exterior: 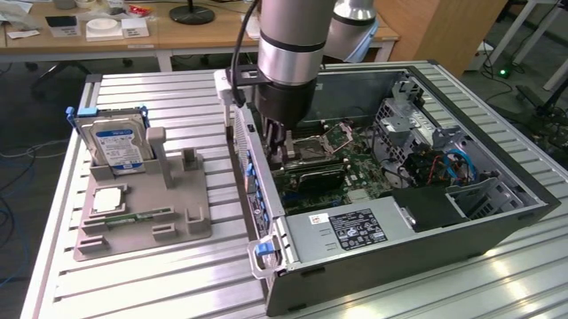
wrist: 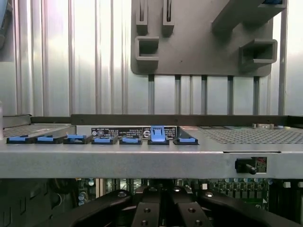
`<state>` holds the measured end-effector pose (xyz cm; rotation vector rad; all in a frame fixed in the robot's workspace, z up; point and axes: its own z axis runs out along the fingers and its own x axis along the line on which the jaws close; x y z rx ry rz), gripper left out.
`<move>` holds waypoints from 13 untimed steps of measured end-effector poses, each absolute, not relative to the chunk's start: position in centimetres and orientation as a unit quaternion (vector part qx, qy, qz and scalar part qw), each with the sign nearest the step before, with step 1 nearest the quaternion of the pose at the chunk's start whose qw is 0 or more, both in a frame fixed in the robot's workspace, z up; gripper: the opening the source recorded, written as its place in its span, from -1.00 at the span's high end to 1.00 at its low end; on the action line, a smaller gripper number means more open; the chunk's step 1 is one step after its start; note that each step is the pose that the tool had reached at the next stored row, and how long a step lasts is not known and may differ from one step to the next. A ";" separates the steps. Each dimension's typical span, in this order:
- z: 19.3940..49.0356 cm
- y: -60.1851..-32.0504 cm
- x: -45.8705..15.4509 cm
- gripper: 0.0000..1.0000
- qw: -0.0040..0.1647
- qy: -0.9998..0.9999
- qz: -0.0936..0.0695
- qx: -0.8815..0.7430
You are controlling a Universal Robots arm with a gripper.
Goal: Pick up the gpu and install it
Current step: 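Press down on the gpu until it lock into place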
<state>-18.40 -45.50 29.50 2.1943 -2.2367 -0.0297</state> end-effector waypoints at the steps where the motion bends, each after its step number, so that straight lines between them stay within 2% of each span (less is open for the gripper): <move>1: 29.5 -45.5 -18.5 0.80 0.004 -0.714 -0.009 0.700; 13: 29.2 -45.4 -18.7 0.80 0.006 -0.713 -0.009 0.701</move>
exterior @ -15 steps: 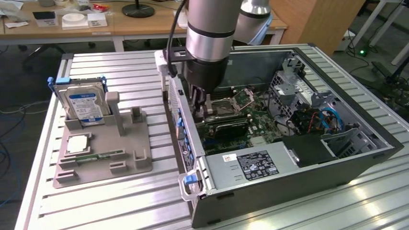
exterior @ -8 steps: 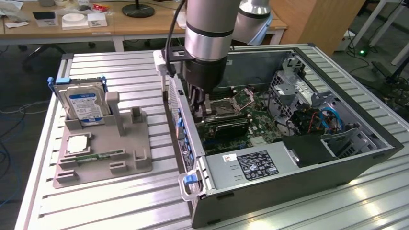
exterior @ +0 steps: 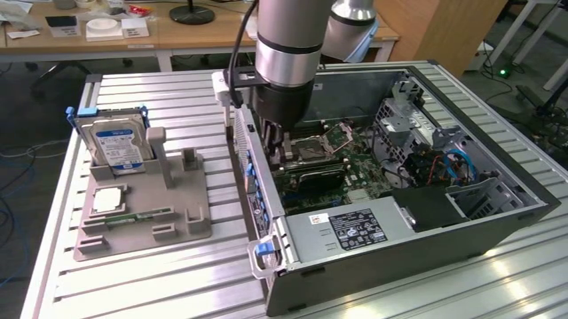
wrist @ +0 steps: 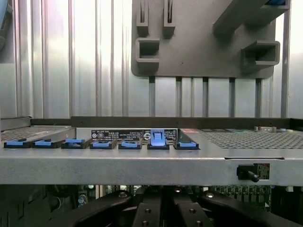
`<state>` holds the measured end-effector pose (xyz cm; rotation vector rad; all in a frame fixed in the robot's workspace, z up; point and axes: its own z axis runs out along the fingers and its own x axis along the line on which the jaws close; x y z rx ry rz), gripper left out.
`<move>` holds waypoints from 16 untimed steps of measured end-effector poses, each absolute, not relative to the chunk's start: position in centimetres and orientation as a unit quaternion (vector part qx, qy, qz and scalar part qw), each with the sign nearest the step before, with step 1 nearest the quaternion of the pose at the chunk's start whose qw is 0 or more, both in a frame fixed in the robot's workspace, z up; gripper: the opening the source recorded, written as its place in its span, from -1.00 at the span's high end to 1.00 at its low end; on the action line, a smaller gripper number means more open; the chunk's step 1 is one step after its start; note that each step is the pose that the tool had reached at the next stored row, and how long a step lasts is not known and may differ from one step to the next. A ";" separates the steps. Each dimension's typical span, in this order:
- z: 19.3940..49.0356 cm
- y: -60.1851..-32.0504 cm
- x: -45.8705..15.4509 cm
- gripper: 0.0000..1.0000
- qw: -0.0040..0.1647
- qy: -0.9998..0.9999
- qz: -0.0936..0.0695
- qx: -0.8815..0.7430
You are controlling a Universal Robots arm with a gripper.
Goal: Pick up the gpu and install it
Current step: 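Press down on the gpu until it lock into place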
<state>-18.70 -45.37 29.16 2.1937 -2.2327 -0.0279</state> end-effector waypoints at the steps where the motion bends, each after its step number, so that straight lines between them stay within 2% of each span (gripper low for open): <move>1: 29.1 -45.4 -18.7 0.80 0.006 -0.713 -0.009 0.701; 16: 27.1 -45.2 -17.0 0.80 0.009 -0.713 -0.006 0.702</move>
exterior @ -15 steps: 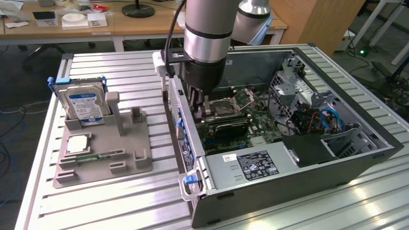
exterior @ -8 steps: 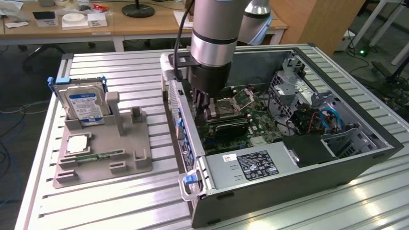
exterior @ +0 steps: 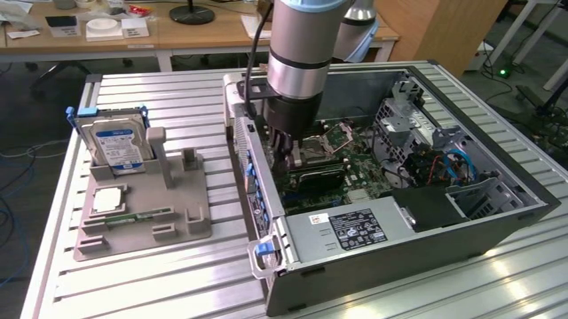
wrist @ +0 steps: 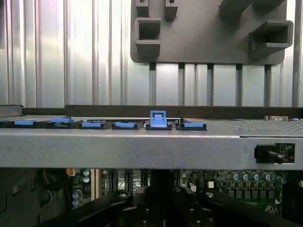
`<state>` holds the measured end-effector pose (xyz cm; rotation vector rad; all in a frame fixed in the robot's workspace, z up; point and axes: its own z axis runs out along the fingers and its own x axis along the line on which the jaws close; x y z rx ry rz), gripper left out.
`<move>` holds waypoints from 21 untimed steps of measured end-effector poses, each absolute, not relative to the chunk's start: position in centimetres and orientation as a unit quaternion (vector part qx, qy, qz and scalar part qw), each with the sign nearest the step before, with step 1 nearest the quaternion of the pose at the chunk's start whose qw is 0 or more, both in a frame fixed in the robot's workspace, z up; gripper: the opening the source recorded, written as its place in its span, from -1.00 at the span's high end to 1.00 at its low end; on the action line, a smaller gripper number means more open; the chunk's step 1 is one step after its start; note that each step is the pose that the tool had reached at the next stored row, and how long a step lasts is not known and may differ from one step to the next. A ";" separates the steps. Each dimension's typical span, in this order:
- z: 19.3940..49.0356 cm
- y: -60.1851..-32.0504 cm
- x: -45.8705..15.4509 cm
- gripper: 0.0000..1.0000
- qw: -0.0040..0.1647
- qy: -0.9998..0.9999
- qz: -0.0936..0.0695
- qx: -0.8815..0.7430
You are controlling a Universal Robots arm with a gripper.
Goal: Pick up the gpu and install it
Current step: 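Press down on the gpu until it lock into place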
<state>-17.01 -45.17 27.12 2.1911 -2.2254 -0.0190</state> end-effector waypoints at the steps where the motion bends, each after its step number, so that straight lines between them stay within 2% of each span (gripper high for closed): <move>1: 27.0 -45.2 -17.0 0.80 0.009 -0.713 -0.006 0.702; 13: 26.2 -45.1 -17.0 0.80 0.009 -0.713 -0.006 0.702; 21: 27.5 -45.1 -17.0 0.80 0.009 -0.713 -0.006 0.702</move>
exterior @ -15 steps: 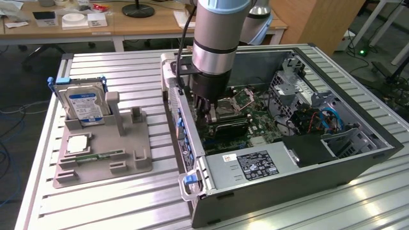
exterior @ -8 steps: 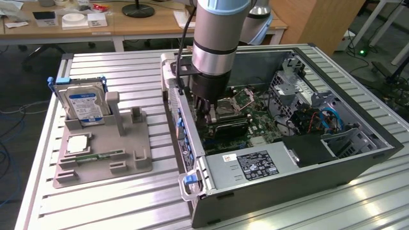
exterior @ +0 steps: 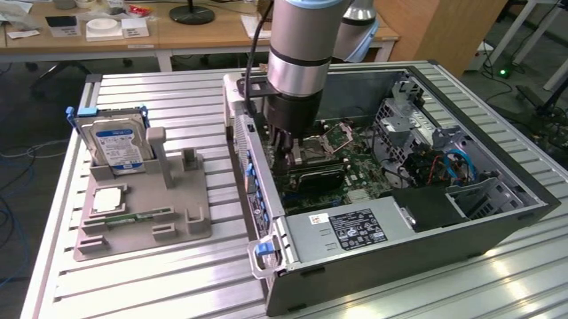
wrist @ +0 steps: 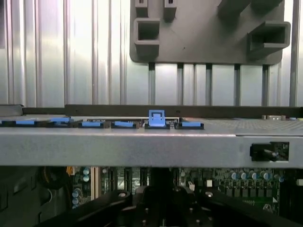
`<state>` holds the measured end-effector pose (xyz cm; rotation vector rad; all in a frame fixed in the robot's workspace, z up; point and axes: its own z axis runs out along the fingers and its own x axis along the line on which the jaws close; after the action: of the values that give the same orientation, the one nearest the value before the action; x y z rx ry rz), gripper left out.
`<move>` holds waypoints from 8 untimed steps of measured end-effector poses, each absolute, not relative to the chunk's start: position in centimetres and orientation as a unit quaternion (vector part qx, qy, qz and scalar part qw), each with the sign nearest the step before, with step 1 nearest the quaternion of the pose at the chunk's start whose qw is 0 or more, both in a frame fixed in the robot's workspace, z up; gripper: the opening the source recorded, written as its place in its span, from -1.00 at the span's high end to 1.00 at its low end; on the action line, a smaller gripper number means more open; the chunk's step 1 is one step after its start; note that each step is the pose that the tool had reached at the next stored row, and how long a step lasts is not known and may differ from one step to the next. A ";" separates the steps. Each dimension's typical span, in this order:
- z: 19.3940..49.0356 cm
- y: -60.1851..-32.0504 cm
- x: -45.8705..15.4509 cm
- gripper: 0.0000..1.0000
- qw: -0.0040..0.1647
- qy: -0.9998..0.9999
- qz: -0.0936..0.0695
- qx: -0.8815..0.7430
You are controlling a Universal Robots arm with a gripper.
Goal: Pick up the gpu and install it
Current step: 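Press down on the gpu until it lock into place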
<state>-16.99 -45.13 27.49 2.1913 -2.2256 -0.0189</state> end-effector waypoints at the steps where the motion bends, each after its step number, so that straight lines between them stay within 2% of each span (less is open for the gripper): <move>1: 27.5 -45.1 -16.9 0.80 0.009 -0.713 -0.006 0.702; 8: 27.5 -45.1 -15.0 0.80 0.009 -0.712 -0.006 0.702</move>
<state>-15.01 -45.12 27.48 2.1912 -2.2253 -0.0188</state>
